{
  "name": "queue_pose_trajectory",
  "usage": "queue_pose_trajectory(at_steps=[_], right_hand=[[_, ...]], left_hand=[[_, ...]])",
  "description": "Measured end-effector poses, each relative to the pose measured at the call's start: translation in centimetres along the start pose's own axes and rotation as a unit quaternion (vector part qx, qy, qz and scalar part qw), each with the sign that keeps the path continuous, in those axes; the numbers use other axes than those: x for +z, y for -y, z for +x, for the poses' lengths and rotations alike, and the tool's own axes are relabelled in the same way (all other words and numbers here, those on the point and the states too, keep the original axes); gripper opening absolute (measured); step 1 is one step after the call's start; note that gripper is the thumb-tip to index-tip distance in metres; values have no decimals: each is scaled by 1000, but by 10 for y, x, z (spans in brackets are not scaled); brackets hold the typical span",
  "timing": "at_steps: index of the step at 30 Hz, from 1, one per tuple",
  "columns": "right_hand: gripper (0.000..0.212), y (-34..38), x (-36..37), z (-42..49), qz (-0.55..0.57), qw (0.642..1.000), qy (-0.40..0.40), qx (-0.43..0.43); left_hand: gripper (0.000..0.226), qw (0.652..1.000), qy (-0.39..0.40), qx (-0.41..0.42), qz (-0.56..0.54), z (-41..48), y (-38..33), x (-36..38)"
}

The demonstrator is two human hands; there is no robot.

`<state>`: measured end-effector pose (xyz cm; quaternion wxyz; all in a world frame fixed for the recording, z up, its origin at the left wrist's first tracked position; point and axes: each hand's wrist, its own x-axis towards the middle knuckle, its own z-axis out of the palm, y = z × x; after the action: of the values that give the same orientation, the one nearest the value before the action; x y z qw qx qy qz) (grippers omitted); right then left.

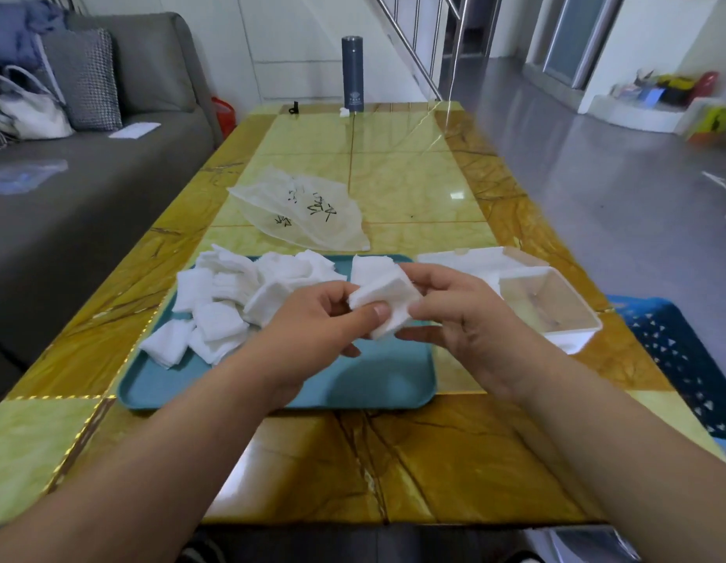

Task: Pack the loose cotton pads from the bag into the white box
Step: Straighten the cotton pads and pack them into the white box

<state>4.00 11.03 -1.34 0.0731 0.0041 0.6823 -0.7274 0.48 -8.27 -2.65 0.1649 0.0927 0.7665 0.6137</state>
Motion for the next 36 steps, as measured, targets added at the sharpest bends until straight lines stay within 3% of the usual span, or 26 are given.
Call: queue_pose_trajectory(at_steps=[4, 8, 11, 14, 17, 19, 22, 28, 36], right_hand=[[35, 0, -22, -8, -34, 999, -16, -1], [25, -1, -44, -14, -25, 994, -91, 58], [21, 2, -61, -15, -10, 988, -147, 42], [23, 11, -80, -16, -17, 964, -265, -10], [28, 12, -97, -18, -260, 890, -374, -24], [29, 6, -104, -15, -367, 855, -366, -3], [32, -4, -106, -4, -438, 830, -341, 56], [49, -7, -101, 13, -513, 785, -315, 146], [19, 5, -81, 18, -559, 771, -248, 178]], left_hand=[[35, 997, 48, -30, -52, 9, -14, 21], [24, 997, 77, -18, -21, 24, -26, 40], [19, 996, 94, -4, -4, 35, -41, 61], [20, 999, 8, 19, 41, 47, -50, 82], [32, 977, -94, 45, 184, 57, -44, 94], [45, 978, -76, 45, 191, 59, -35, 100], [56, 979, -42, 24, 196, 55, -22, 104], [55, 982, -20, 29, 185, 50, -8, 105], [50, 982, -15, 59, 179, 50, 2, 104]])
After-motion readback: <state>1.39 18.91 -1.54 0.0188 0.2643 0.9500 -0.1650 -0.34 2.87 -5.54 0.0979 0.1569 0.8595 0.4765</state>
